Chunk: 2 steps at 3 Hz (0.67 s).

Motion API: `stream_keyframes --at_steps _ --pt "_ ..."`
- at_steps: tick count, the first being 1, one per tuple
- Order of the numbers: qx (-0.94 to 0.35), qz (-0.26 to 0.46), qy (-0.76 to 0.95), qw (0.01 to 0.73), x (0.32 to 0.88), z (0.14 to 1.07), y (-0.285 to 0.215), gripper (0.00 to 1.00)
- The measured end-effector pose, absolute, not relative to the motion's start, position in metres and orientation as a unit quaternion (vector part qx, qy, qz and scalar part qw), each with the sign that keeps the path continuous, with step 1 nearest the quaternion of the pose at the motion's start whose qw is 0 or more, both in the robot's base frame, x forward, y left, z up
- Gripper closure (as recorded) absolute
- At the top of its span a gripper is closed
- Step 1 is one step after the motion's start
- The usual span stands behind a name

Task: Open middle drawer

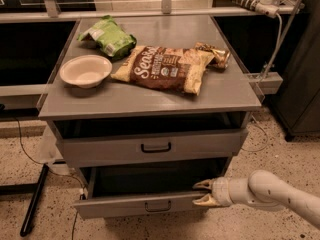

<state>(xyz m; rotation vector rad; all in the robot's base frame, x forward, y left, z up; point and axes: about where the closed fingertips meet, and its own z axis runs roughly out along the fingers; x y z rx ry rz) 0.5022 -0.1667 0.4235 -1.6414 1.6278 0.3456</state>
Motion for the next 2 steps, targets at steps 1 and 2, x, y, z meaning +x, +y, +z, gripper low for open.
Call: stream_keyframes --at_steps 1,2 --pt "-0.638 0.144 0.649 0.389 0.4787 0.4185 -0.1688 0.82" --pt "-0.638 0.144 0.649 0.389 0.4787 0.4185 -0.1688 0.59"
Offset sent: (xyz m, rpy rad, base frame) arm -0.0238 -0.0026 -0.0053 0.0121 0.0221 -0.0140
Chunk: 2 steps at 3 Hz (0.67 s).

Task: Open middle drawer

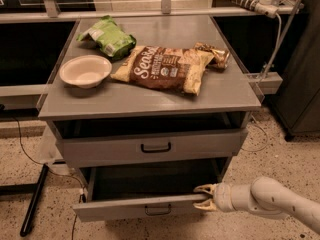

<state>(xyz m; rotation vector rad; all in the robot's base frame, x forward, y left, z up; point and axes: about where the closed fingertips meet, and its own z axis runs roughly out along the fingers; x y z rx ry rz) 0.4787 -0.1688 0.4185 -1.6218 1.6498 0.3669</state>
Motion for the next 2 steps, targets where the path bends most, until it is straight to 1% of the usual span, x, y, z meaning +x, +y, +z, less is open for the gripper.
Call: stream_keyframes --at_steps 1,2 --pt "-0.638 0.144 0.649 0.389 0.4787 0.4201 -0.1688 0.35" --pt "-0.637 0.155 0.647 0.389 0.4691 0.4163 -0.1723 0.38"
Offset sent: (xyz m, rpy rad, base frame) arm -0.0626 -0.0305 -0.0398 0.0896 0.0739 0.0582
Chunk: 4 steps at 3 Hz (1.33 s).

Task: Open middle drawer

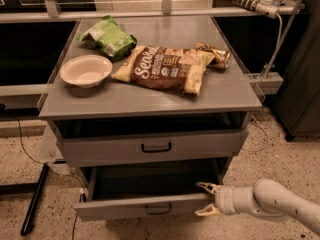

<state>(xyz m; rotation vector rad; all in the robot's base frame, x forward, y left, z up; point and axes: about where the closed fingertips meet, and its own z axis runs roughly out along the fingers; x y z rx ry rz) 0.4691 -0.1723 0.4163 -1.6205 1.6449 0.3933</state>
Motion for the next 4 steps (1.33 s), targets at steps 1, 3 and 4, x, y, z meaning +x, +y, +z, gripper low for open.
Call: stream_keyframes --at_steps 1,3,4 --pt "-0.636 0.161 0.648 0.387 0.459 0.414 -0.175 0.61" --pt "-0.637 0.170 0.648 0.381 0.445 0.416 -0.177 1.00" --pt "-0.637 0.170 0.648 0.381 0.445 0.422 -0.177 1.00"
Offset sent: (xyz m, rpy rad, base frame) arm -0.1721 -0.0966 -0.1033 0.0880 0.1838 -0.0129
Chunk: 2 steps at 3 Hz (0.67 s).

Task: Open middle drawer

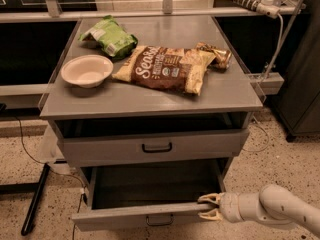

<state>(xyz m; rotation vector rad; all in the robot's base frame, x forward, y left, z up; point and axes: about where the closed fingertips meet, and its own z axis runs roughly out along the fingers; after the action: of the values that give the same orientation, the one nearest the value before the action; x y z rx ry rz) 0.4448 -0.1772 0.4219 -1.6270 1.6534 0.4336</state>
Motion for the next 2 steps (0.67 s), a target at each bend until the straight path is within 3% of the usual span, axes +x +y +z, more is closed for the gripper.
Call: stream_keyframes --at_steps 2 --pt "-0.636 0.172 0.649 0.381 0.4342 0.4244 -0.1782 1.00"
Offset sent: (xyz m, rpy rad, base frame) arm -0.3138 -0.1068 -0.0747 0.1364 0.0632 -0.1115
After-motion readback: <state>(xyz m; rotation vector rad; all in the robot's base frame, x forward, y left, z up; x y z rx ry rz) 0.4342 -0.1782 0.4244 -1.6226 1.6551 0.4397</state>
